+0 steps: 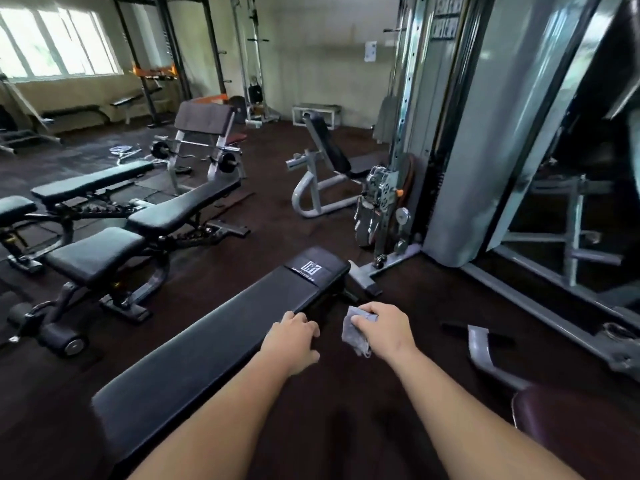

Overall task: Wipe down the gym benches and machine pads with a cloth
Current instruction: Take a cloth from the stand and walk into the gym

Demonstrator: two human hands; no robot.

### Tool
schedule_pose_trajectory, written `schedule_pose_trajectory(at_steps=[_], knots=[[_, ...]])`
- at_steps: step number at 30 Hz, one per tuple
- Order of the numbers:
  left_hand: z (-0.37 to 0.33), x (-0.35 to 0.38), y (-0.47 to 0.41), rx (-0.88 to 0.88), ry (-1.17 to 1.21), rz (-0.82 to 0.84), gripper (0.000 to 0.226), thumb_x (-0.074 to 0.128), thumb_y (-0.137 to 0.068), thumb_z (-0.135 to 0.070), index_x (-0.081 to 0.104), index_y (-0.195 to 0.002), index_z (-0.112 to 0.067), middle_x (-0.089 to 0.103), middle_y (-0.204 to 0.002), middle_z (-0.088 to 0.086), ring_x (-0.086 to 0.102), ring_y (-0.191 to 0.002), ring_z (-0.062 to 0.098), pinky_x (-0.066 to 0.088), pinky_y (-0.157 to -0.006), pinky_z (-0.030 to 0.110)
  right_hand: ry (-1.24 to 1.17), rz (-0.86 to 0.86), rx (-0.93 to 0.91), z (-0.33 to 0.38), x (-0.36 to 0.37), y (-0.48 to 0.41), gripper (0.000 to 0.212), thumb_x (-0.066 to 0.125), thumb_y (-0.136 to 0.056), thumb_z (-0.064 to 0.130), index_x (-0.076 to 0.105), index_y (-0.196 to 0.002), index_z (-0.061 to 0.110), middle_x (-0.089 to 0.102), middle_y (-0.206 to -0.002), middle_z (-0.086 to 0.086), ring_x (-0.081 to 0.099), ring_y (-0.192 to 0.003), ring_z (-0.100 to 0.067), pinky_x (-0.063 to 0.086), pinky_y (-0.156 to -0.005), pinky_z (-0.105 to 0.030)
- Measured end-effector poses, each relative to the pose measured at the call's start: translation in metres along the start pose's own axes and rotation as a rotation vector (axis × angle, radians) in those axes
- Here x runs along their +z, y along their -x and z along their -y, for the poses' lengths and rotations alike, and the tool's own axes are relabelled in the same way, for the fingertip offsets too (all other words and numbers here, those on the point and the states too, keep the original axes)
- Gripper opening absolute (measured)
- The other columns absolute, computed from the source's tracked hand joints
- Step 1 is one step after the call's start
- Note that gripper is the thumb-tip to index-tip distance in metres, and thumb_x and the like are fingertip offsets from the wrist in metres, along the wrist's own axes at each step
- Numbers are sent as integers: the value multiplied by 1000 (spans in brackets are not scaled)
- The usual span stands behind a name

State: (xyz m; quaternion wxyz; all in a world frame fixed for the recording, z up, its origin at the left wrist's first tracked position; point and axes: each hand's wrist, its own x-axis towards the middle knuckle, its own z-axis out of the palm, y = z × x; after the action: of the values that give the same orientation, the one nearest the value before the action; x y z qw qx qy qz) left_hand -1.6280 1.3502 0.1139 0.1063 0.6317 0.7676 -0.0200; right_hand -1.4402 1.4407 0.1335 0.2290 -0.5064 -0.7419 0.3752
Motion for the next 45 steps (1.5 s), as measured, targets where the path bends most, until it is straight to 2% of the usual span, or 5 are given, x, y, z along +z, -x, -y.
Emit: schedule_pose_trajectory(at_steps=[12,24,29,33,45], knots=[[12,-21,-291,57,175,-9,52,65,-91,-45,58,-139,-29,53,-131,-2,42,-127,22,44,-105,40,-26,38,61,-46,-9,-293,17,72,-90,33,78,-103,23,73,-100,10,66,-98,-11,45,-82,-25],[74,-28,-491,-426,1052,-74,18,71,-84,-20,63,-67,-22,66,-66,-10,57,-63,6,45,-62,17,-299,418,165,-50,44,-537,18,62,-102,22,78,-108,16,75,-116,1,67,-107,-9,51,-91,-20],[118,-14,-569,-706,1693,-111,4,65,-95,-6,66,-91,-6,63,-87,17,63,-73,25,57,-57,31,-487,668,282,-66,87,-604,73,83,-67,46,61,-133,22,64,-133,-3,62,-124,-17,47,-110,-36],[136,-8,-620,-881,2034,-112,21,51,-106,-12,64,-96,1,68,-77,15,70,-57,25,59,-55,37,-443,683,269,-83,121,-652,71,89,-62,30,64,-128,18,72,-125,-10,67,-120,-29,50,-108,-48],[190,133,-734,-990,1635,-53,14,78,-91,-23,66,-96,-18,65,-85,2,59,-75,14,48,-61,29,-113,849,386,-155,236,-790,8,67,-98,20,75,-97,21,77,-95,7,68,-91,-6,51,-73,-20]])
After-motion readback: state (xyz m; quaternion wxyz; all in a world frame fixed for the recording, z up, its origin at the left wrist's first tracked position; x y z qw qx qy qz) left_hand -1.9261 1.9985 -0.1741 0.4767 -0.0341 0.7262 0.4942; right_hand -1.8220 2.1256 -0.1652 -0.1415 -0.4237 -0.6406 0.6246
